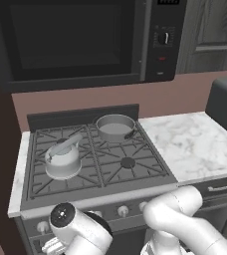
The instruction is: Pick the kettle from the counter and place it on a stove burner. Then turn the burner on.
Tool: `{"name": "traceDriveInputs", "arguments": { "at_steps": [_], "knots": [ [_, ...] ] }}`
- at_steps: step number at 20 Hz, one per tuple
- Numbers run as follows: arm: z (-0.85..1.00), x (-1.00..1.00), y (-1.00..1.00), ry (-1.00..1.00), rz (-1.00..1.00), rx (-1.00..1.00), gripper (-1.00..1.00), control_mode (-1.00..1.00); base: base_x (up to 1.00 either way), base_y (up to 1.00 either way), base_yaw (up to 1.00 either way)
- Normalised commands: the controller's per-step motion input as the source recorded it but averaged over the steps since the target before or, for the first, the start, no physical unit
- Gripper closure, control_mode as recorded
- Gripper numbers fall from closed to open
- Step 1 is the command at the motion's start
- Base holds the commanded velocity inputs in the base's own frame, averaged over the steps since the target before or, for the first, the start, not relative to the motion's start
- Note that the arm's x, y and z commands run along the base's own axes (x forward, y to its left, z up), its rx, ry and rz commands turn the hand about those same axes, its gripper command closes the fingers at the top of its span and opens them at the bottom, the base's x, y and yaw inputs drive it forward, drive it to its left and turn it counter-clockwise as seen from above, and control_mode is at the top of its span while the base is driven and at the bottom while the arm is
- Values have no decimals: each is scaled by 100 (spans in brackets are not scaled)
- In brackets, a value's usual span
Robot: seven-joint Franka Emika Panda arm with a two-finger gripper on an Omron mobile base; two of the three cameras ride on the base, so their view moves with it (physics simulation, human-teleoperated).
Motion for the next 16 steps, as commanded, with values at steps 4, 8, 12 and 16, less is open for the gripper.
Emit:
{"name": "traceDriveInputs", "arguments": {
  "at_steps": [4,8,12,16],
  "knots": [
    [-56,0,22,-31,7,9,-100,-100,0,0,0],
    [-32,0,14,-41,1,12,-100,-100,0,0,0],
    [-31,0,17,-48,0,17,-100,-100,0,0,0],
    [-21,0,20,-52,0,19,-100,-100,0,0,0]
  ]
}}
